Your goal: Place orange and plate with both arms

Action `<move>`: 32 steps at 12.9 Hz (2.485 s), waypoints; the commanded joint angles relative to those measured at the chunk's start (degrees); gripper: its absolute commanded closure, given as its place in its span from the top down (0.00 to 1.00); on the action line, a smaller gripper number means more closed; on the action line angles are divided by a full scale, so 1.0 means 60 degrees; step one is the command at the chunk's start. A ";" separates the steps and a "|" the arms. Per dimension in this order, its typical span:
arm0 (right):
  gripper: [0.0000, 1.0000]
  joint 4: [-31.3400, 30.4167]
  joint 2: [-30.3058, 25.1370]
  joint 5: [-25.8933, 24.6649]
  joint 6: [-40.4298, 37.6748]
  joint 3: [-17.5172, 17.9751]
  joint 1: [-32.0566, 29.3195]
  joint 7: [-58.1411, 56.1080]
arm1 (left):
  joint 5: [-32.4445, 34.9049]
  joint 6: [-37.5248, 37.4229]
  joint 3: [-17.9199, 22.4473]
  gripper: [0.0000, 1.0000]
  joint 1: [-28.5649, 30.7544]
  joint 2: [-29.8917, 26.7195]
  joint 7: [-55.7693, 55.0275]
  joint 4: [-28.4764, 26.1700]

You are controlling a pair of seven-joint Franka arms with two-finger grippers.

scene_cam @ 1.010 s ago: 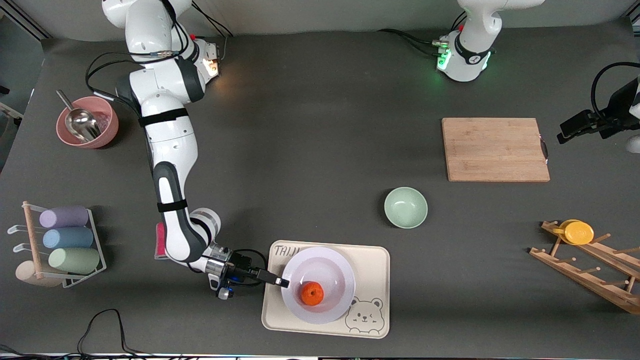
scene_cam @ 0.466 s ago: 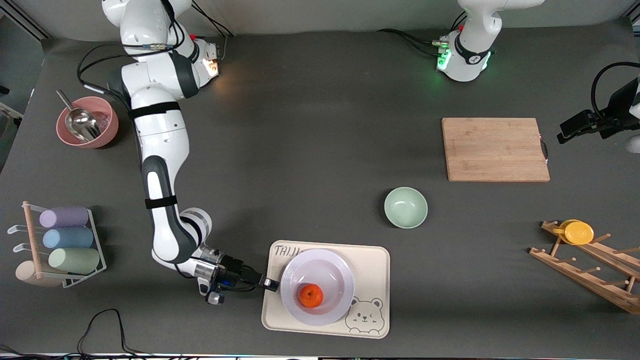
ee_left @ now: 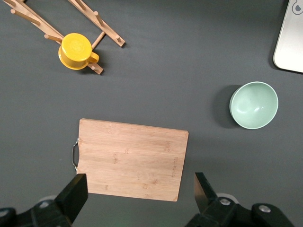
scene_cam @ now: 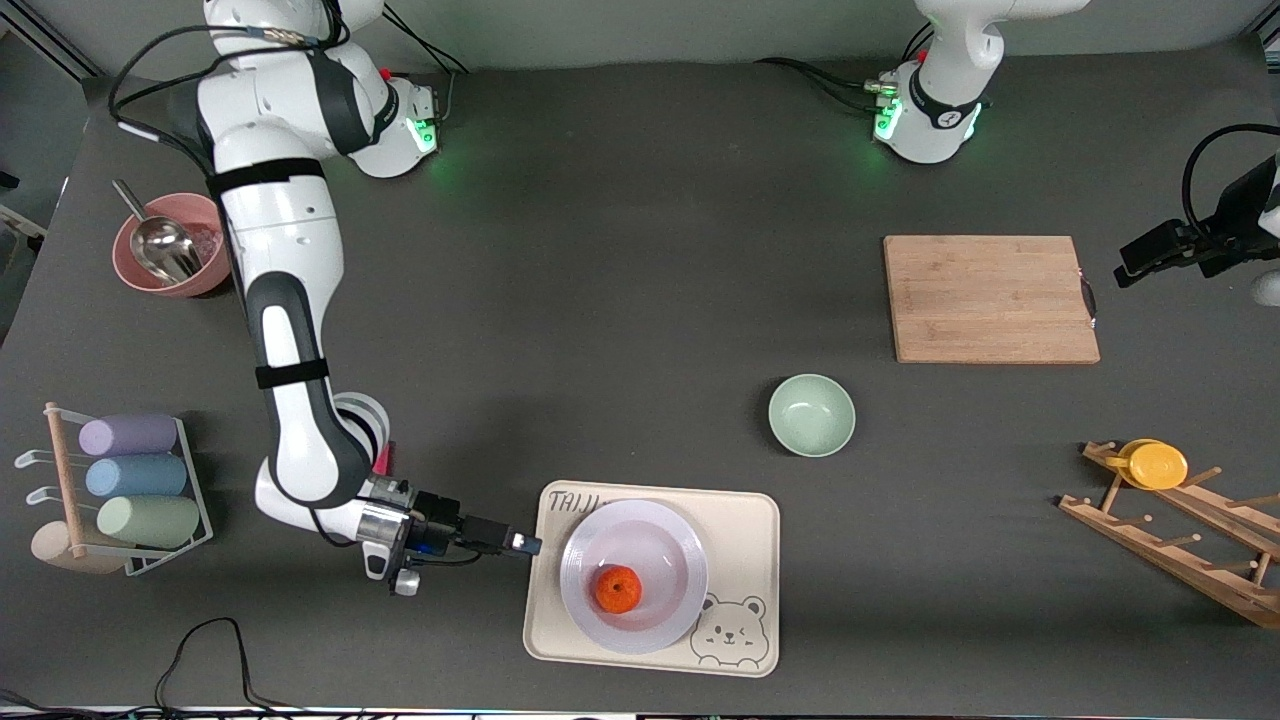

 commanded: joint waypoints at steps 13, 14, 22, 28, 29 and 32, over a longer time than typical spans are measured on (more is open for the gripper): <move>1.00 -0.4399 -0.6840 -1.2274 -0.1672 -0.0657 0.0150 0.3778 | 0.0283 -0.0033 -0.0441 1.00 0.0027 -0.0081 0.0142 0.0468; 1.00 -0.4399 -0.7118 -1.2716 -0.1818 -0.0875 0.0193 0.3793 | 0.0283 -0.0119 -0.0397 1.00 0.0057 -0.0095 0.0172 0.0469; 1.00 -0.2644 -0.7648 -1.4051 -0.3911 -0.0965 0.0121 0.4540 | 0.0298 -0.0646 -0.0470 1.00 -0.0016 -0.0168 0.0318 0.0923; 1.00 -0.2070 -0.7794 -1.4478 -0.4792 -0.0004 -0.1865 0.3811 | 0.0312 -0.0749 -0.0485 1.00 -0.0046 -0.0168 0.0318 0.0923; 1.00 -0.2055 -0.7795 -1.4492 -0.4793 0.0509 -0.2365 0.3764 | 0.0312 -0.0749 -0.0485 1.00 -0.0046 -0.0168 0.0318 0.0923; 1.00 -0.2055 -0.7795 -1.4449 -0.4793 0.1567 -0.2824 0.3895 | 0.0312 -0.0779 -0.0485 1.00 -0.0046 -0.0168 0.0318 0.0923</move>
